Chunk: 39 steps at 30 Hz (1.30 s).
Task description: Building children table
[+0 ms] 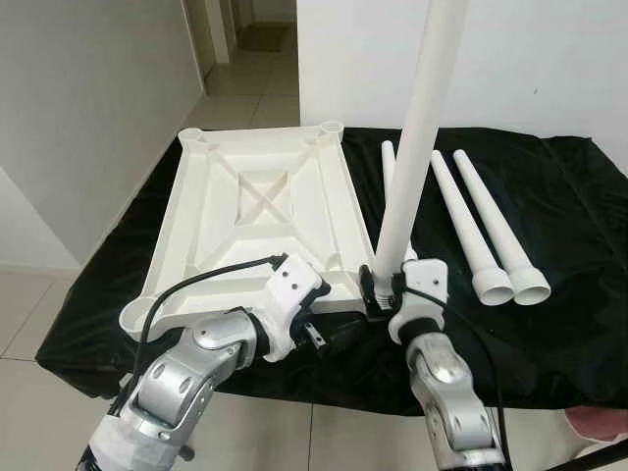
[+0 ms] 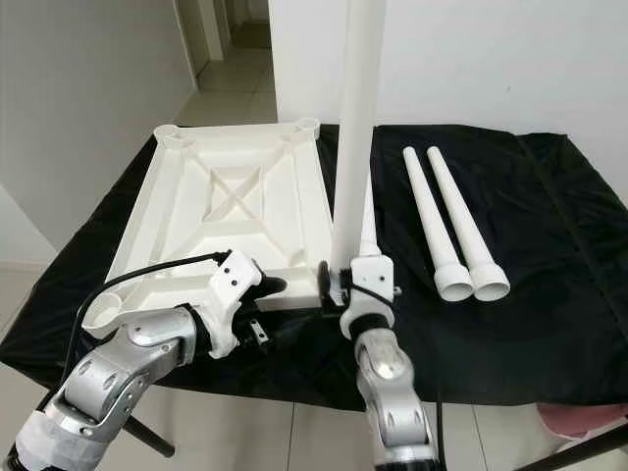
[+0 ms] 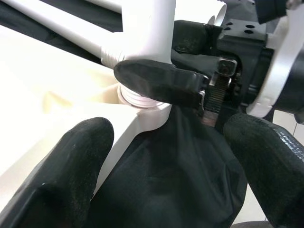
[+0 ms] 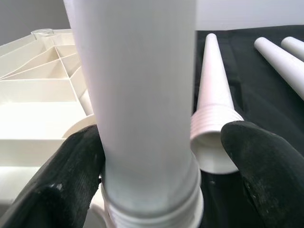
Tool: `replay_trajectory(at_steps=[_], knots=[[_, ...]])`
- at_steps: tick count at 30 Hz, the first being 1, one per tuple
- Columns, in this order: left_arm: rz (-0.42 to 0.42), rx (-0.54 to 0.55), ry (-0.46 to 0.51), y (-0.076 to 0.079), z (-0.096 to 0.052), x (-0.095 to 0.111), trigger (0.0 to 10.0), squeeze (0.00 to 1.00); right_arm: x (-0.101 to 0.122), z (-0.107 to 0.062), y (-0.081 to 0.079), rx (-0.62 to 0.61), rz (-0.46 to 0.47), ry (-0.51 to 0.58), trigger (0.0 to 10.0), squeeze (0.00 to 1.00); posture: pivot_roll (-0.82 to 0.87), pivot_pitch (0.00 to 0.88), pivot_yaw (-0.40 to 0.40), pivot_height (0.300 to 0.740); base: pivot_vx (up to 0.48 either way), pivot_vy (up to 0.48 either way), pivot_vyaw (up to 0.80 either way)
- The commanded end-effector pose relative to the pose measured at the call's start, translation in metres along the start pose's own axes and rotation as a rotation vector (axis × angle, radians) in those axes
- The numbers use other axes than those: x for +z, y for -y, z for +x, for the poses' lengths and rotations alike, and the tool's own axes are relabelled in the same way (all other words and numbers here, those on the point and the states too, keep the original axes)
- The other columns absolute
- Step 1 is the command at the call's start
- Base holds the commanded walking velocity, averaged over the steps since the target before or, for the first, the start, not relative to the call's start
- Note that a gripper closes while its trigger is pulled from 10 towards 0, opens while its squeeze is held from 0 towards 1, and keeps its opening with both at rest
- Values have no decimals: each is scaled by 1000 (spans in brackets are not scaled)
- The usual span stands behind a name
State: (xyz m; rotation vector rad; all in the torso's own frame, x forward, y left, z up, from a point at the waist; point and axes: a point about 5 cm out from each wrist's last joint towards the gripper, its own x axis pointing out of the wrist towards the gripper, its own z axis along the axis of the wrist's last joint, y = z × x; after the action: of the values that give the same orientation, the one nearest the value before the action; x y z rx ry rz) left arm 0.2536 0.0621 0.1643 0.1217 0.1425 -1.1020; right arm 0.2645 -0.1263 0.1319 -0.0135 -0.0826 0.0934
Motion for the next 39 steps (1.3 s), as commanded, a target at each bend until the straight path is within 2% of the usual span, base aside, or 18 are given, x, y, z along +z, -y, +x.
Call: replay_trajectory(at_steps=[1, 7, 12, 19, 21, 25, 33, 36, 39], knots=[[10, 27, -4, -5, -3, 0, 10000, 0, 1, -3, -1, 17, 0, 12, 10000, 0, -67, 9, 53, 740, 0, 0, 0], [15, 74, -12, -9, -3, -2, 10000, 0, -7, -26, 7, 55, -21, 6, 10000, 0, -69, 11, 54, 740, 0, 0, 0], [20, 126, -43, -16, -2, -7, 10000, 0, -12, -36, 14, 68, -41, -2, 10000, 0, -83, 16, 58, 740, 0, 0, 0], [11, 186, -77, -25, -1, -13, 10000, 0, -13, -40, 17, 75, -53, -1, 10000, 0, -93, 23, 57, 740, 0, 0, 0], [4, 272, -109, -35, -2, -19, 10000, 0, -15, -44, 20, 77, -69, -7, 10000, 0, -98, 31, 58, 740, 0, 0, 0], [12, 354, -132, -46, -4, -22, 10000, 0, -16, -47, 23, 67, -74, -6, 10000, 0, -103, 38, 63, 740, 0, 0, 0], [21, 420, -162, -56, -6, -27, 10000, 0, -16, -48, 24, 61, -74, -4, 10000, 0, -108, 42, 68, 740, 0, 0, 0], [57, 455, -239, -61, -6, -37, 10000, 0, -16, -49, 25, 52, -75, 1, 10000, 0, -116, 43, 72, 740, 0, 0, 0], [66, 450, -259, -62, -5, -40, 10000, 0, -15, -48, 25, 53, -77, 3, 10000, 0, -118, 38, 73, 740, 0, 0, 0]])
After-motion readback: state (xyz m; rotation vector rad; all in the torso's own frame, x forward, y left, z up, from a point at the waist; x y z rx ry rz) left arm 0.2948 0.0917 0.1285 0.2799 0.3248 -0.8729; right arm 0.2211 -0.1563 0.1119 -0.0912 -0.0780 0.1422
